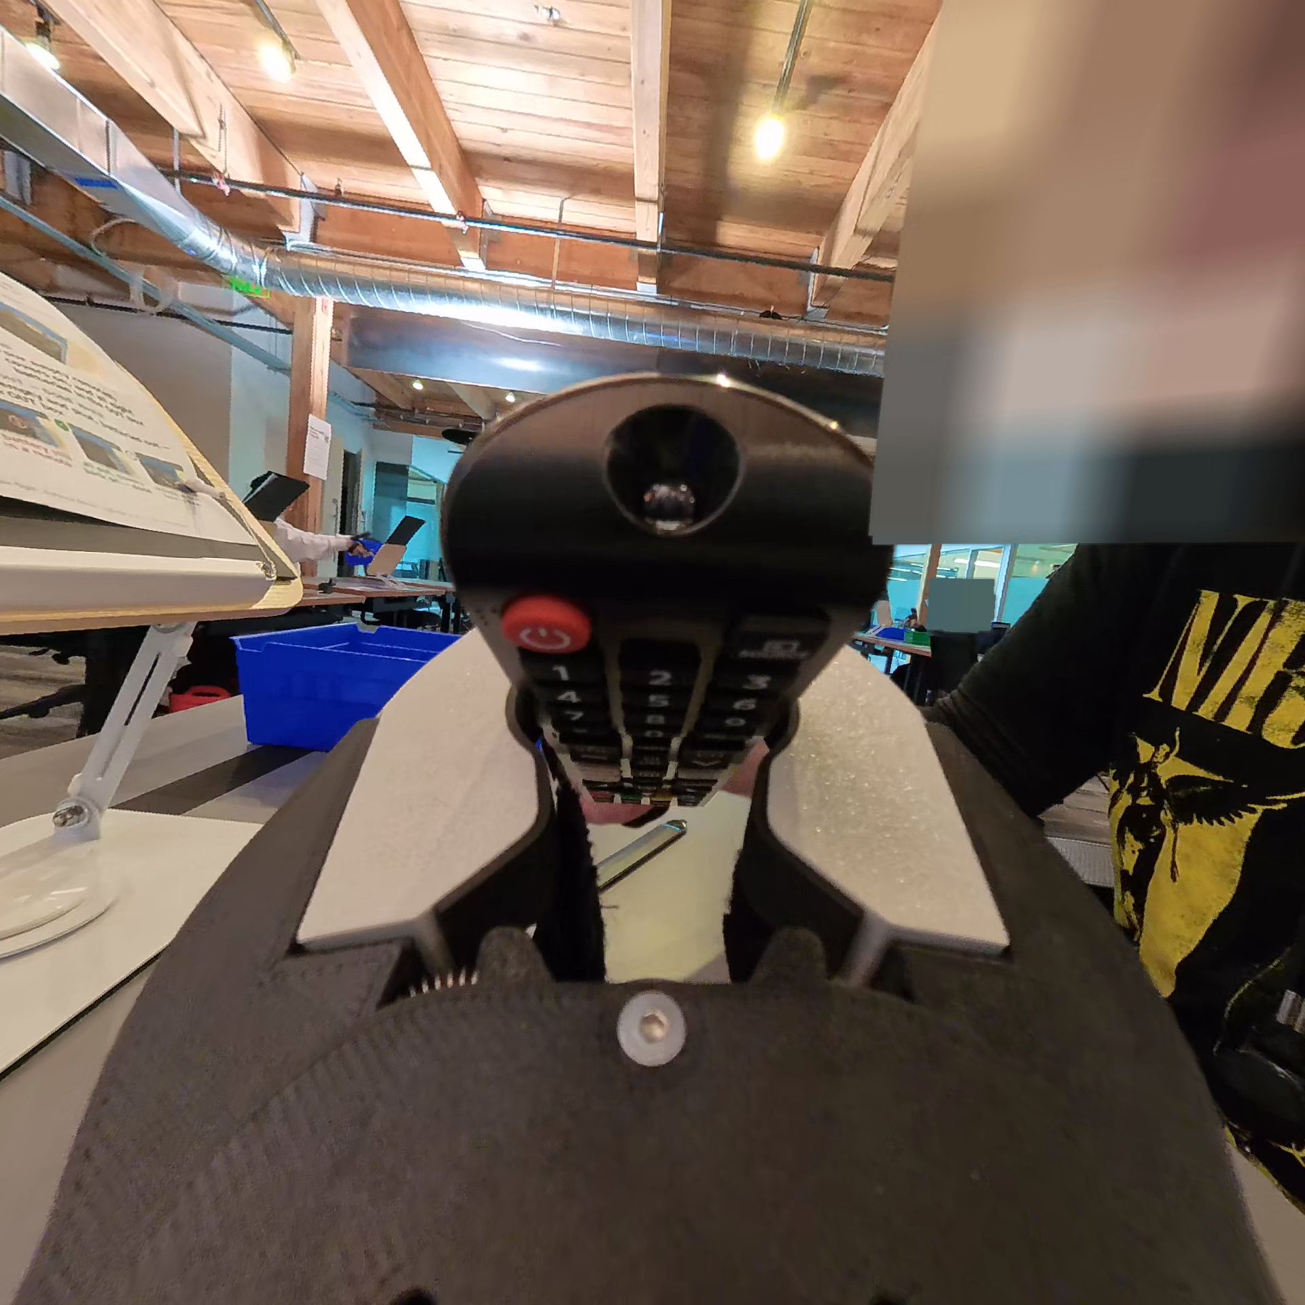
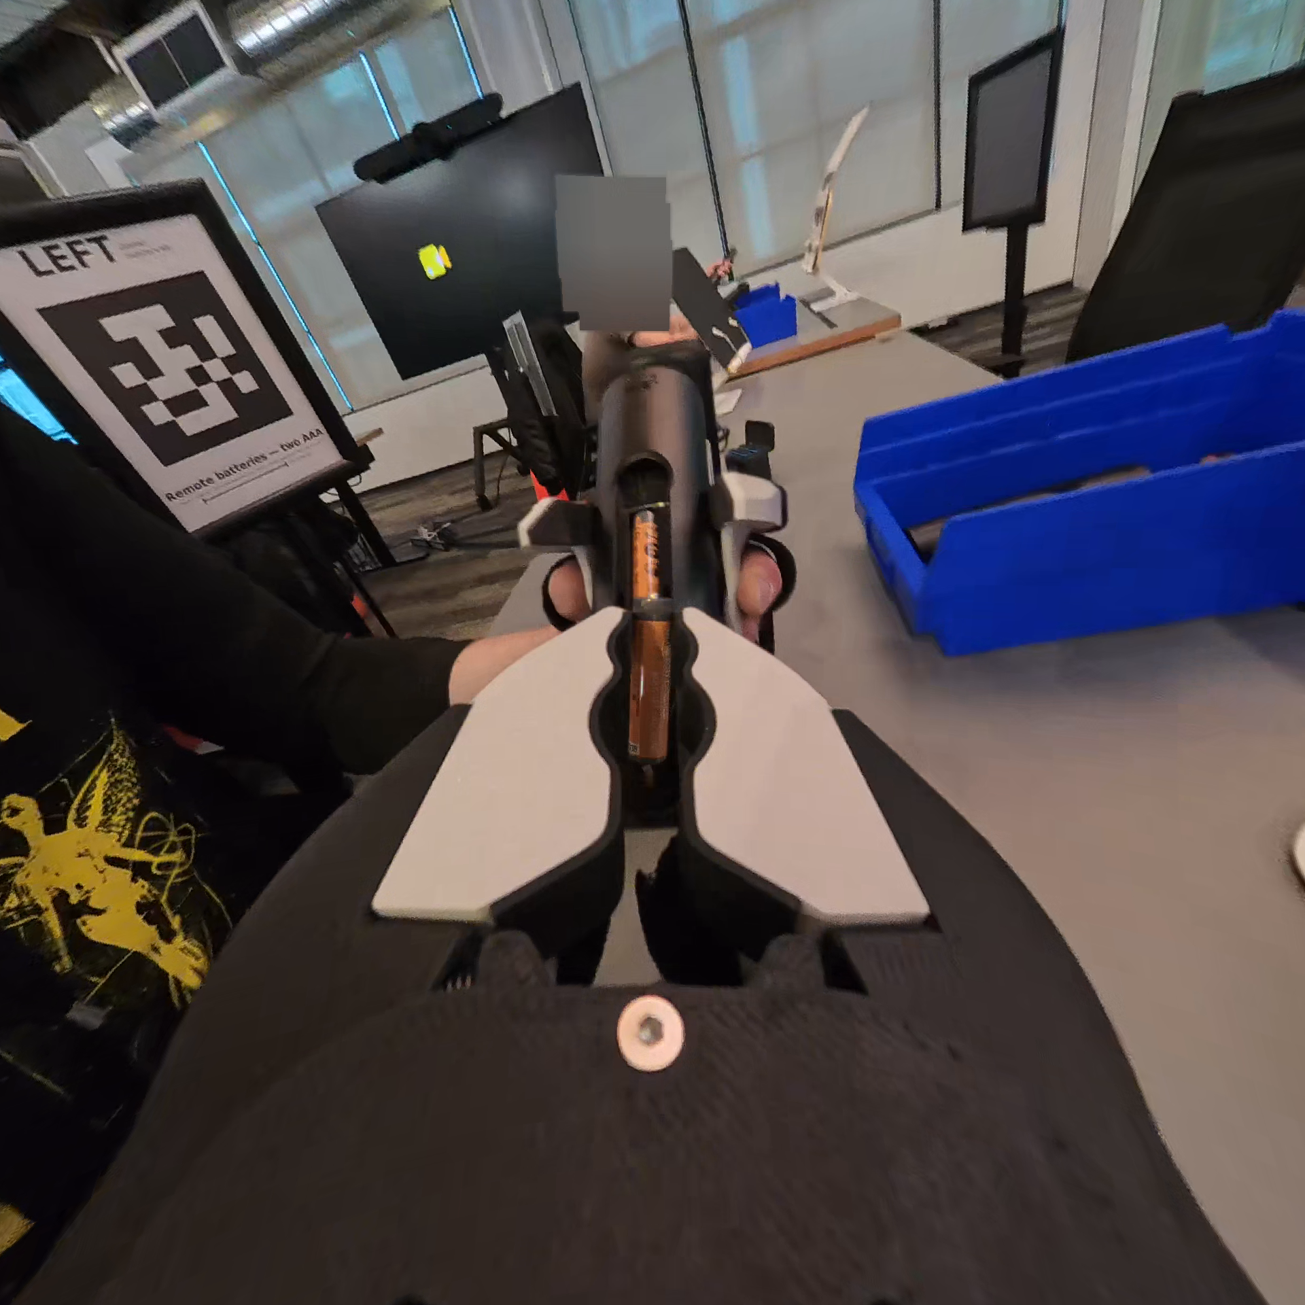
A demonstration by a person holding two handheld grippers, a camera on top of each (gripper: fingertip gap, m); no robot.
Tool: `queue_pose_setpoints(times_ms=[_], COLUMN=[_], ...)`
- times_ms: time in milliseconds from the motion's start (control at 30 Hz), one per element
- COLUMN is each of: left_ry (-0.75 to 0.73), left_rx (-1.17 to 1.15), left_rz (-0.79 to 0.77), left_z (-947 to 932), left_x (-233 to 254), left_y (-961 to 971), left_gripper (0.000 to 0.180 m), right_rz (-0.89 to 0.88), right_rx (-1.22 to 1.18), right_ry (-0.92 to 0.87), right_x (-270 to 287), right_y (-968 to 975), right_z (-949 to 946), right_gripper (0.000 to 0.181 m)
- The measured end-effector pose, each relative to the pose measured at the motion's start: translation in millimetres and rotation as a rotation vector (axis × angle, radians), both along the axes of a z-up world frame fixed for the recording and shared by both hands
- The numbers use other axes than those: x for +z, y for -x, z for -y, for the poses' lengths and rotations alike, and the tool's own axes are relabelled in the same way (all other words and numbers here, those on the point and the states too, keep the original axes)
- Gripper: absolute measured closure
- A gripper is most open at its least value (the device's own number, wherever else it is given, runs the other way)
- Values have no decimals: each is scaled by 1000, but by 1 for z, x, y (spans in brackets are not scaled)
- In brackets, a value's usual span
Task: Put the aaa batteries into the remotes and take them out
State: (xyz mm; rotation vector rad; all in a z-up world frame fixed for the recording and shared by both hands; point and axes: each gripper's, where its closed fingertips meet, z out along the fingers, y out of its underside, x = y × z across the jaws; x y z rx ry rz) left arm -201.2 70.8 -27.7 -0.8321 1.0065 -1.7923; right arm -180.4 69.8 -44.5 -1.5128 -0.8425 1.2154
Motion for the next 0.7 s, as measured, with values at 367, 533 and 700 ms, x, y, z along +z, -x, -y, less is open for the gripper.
queue_pose_setpoints(times_ms=[367, 533, 700], left_ry=[27, 37, 44], left_rx=[-16, -17, -22], left_rz=[56, 68, 79], left_z=[0, 0, 1], left_x=[9, 11, 12], left_y=[6, 6, 6], left_gripper=[118, 118, 118], right_rz=[7, 24, 92], right_rx=[-25, -43, -56], right_ry=[-98, -152, -195], right_x=[2, 0, -9], right_y=[14, 19, 24], right_z=[5, 4, 5], right_gripper=[171, 171, 170])
